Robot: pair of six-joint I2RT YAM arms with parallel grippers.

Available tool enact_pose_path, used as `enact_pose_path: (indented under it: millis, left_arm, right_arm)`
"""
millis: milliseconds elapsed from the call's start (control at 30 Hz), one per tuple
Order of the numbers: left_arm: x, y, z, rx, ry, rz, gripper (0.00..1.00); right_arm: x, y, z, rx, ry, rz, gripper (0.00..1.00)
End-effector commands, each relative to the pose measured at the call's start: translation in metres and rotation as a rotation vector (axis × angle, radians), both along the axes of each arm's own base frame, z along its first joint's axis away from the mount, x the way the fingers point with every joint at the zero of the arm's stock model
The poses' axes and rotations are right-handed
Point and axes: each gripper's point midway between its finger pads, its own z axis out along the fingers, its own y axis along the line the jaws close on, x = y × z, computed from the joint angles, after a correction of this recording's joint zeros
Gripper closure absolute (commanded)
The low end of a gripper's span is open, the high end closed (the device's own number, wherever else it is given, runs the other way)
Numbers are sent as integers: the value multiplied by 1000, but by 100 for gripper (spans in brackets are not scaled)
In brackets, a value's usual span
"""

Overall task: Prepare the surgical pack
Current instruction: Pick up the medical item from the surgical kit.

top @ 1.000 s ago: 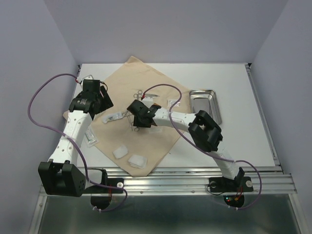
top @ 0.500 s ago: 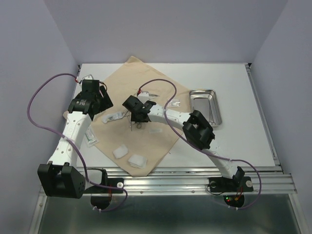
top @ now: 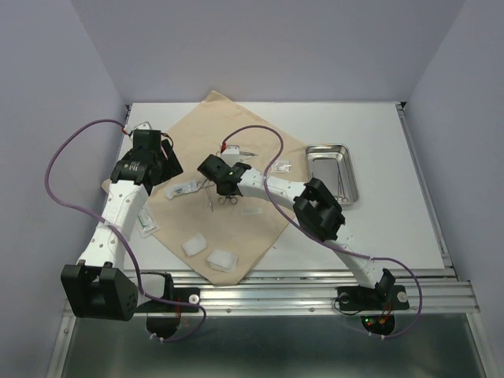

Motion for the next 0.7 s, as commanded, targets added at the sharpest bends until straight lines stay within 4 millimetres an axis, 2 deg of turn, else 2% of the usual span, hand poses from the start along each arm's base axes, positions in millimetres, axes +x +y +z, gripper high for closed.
enact_pose_path:
  millis: [0, 133, 233, 300, 333, 367, 433, 467, 600, 667]
  left_arm:
    - [0, 3, 11, 10, -42, 1, 20]
    - [1, 3, 10, 9, -39, 2, 20]
    - [1, 4, 10, 12, -39, 2, 20]
    - [1, 4, 9, 12, -35, 4, 20]
    - [1, 4, 10, 11, -36, 5, 20]
    - [2, 4, 9, 6, -36, 13, 20]
    - [3, 2, 11, -8, -45, 15, 20]
    - [3, 0, 9, -21, -43, 8, 20]
    - [5, -3, 7, -29, -40, 3, 20]
    - [5, -2, 5, -27, -32, 5, 20]
  right_arm:
    - [11, -20, 2, -80, -32, -30, 83]
    - [13, -18, 23, -69, -56, 1, 86]
    - [13, -19, 28, -62, -55, 43, 92]
    - [17, -16, 45, -17, -77, 76, 95]
    - [13, -17, 42, -20, -72, 100, 95]
    - [15, -12, 60, 11, -107, 135, 95]
    - [10, -14, 62, 6, -111, 178, 95]
    - [15, -16, 76, 30, -134, 175, 95]
    - [14, -21, 97, 29, -175, 196, 96]
    - [21, -36, 102, 10, -186, 184, 95]
